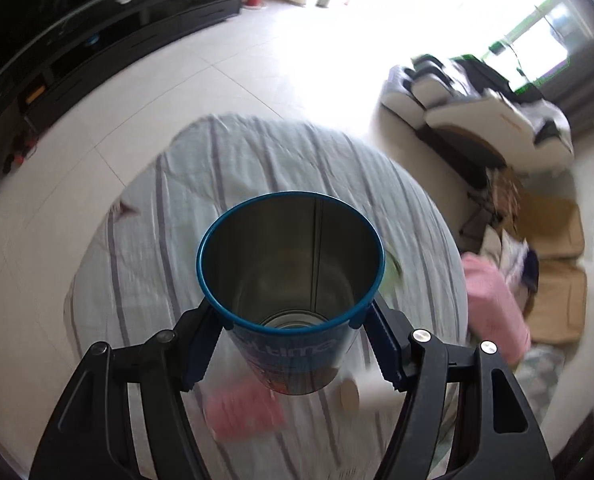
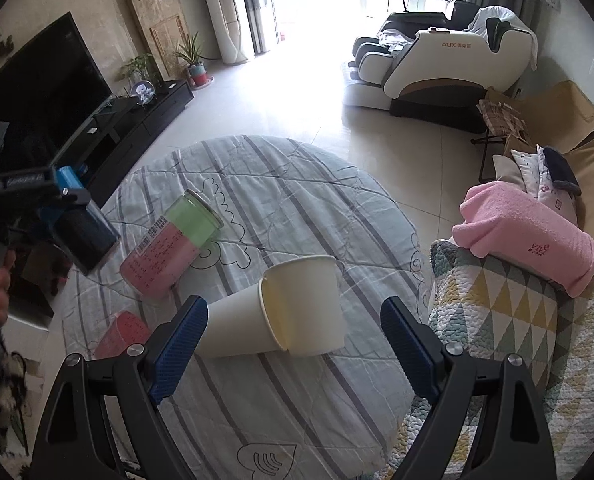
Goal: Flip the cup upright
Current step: 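Lift the blue can with the left tool and rotate it, then grasp the blue can rim with the right tool while the left tool releases it, then lower the blue can open end up onto the quilt with the right tool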
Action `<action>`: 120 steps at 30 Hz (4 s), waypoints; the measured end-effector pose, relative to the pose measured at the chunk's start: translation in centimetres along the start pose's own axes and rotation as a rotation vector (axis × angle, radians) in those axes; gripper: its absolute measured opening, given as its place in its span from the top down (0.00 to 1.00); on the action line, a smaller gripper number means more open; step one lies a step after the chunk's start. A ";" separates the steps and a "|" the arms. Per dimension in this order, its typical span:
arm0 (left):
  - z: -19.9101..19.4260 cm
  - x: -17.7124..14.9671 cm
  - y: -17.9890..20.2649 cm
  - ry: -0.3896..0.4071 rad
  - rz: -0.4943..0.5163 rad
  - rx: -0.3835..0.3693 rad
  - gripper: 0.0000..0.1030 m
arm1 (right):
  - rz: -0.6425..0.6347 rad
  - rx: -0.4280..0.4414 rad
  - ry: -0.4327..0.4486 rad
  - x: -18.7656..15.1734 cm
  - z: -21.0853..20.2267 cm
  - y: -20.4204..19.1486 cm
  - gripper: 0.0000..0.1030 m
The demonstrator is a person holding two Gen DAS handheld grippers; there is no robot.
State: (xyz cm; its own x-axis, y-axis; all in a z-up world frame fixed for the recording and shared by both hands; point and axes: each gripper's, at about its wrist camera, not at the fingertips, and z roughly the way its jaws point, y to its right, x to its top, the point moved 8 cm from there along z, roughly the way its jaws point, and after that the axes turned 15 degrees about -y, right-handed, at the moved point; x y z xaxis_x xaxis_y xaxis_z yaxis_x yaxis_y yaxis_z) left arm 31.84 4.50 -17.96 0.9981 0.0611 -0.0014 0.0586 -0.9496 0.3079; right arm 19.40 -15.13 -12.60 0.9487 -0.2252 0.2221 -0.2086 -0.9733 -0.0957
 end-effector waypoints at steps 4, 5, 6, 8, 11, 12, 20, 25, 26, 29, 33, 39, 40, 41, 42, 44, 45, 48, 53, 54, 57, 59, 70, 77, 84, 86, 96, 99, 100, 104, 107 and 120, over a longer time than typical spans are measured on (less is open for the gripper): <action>1.0 -5.9 2.4 -0.063 0.069 -0.010 0.34 | 0.007 0.028 0.005 -1.4 -0.7 1.0 0.13; 1.5 -7.7 2.9 -0.079 0.081 -0.007 0.34 | 0.000 0.034 0.007 -1.8 -0.8 1.3 0.13; 2.1 -9.1 3.3 -0.094 0.091 -0.004 0.34 | -0.009 0.037 0.010 -2.2 -0.9 1.5 0.13; 3.8 -12.6 4.2 -0.142 0.095 0.000 0.34 | -0.030 0.042 0.011 -3.0 -1.0 2.1 0.13; 6.8 -17.2 4.8 -0.213 0.080 0.014 0.34 | -0.069 0.060 -0.006 -4.9 -0.6 3.1 0.13; 7.7 -18.3 4.9 -0.234 0.071 0.020 0.34 | -0.078 0.064 -0.018 -5.4 -0.4 3.4 0.13; 12.0 -20.8 5.8 -0.240 0.071 0.064 0.34 | -0.113 0.075 -0.096 -9.4 1.9 5.7 0.13; 13.2 -19.1 5.1 -0.231 0.066 0.080 0.32 | -0.093 0.054 -0.103 -10.2 2.2 6.8 0.13; 13.2 -18.9 4.9 -0.232 0.058 0.080 0.29 | -0.091 0.047 -0.101 -10.2 2.2 7.0 0.13; 12.5 -18.6 4.1 -0.221 0.047 0.079 0.22 | -0.081 0.045 -0.099 -10.1 2.0 7.2 0.13; 10.7 -18.5 3.8 -0.199 0.045 0.065 0.10 | -0.086 0.062 -0.087 -9.4 1.7 6.9 0.13; 6.2 -18.9 3.7 -0.094 0.010 0.062 0.08 | -0.144 0.128 -0.063 -8.3 1.0 4.8 0.13; 5.2 -19.0 3.4 -0.064 0.005 0.071 0.07 | -0.165 0.131 -0.058 -8.0 0.9 4.3 0.13; 4.0 -19.2 2.9 -0.036 -0.003 0.087 0.06 | -0.179 0.128 -0.058 -7.9 0.9 3.8 0.13; 3.3 -19.6 2.8 -0.016 -0.013 0.102 0.06 | -0.197 0.132 -0.062 -7.8 0.9 3.2 0.13; 1.8 -19.8 2.0 0.019 -0.024 0.128 0.05 | -0.221 0.164 -0.077 -7.5 0.9 2.0 0.13; 1.2 -20.2 1.8 0.037 -0.028 0.145 0.05 | -0.231 0.174 -0.084 -7.5 0.9 1.5 0.13; -0.3 -20.3 0.7 0.066 -0.034 0.182 0.04 | -0.269 0.186 -0.109 -7.3 1.3 -0.5 0.13; -0.9 -20.5 -0.7 0.066 0.001 0.227 0.04 | -0.295 0.184 -0.169 -7.4 2.8 -3.8 0.13; -0.9 -20.5 -1.0 0.059 0.013 0.226 0.04 | -0.295 0.188 -0.179 -7.4 3.2 -4.4 0.13; -0.6 -20.6 -2.1 0.033 0.029 0.226 0.04 | -0.296 0.178 -0.230 -7.8 5.0 -6.0 0.13; -0.2 -20.8 -2.9 0.002 0.028 0.216 0.04 | -0.280 0.180 -0.273 -8.0 6.5 -6.9 0.13; 2.0 -21.2 -7.6 -0.090 -0.027 0.171 0.04 | -0.133 0.150 -0.464 -9.0 14.1 -8.8 0.19; 1.8 -20.9 -7.8 -0.085 -0.023 0.155 0.04 | -0.132 0.205 -0.467 -8.9 14.1 -9.7 0.34; 0.9 -20.4 -6.7 -0.059 -0.008 0.143 0.04 | -0.195 0.244 -0.322 -7.0 10.1 -10.0 0.34; 0.7 -20.4 -6.3 -0.052 -0.003 0.142 0.04 | -0.226 0.232 -0.275 -6.5 8.7 -10.3 0.34; 0.9 -21.3 -5.6 -0.060 -0.019 0.121 0.04 | -0.359 0.196 -0.189 -8.0 6.9 -11.3 0.34; 1.0 -21.7 -5.6 -0.062 -0.027 0.115 0.04 | -0.385 0.178 -0.166 -8.4 6.4 -11.3 0.34; 1.0 -21.8 -5.7 -0.061 -0.031 0.110 0.04 | -0.397 0.172 -0.167 -8.4 6.4 -11.5 0.34; 0.4 -22.0 -5.9 -0.040 -0.034 0.120 0.04 | -0.405 0.178 -0.181 -9.1 6.2 -11.8 0.34; 0.2 -22.0 -6.0 -0.035 -0.033 0.117 0.04 | -0.395 0.179 -0.191 -9.4 5.9 -11.6 0.34; -1.6 -21.9 -7.9 -0.003 -0.079 0.106 0.04 | -0.475 0.182 -0.175 -10.5 4.3 -13.7 0.30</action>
State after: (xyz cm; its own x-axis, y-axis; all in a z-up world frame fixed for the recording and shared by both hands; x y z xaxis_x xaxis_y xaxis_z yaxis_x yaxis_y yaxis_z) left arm 9.50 11.14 -18.86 0.9903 0.1366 -0.0248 0.1388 -0.9690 0.2046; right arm 13.36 0.76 -17.80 0.9571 0.2643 0.1186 0.2834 -0.9393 -0.1935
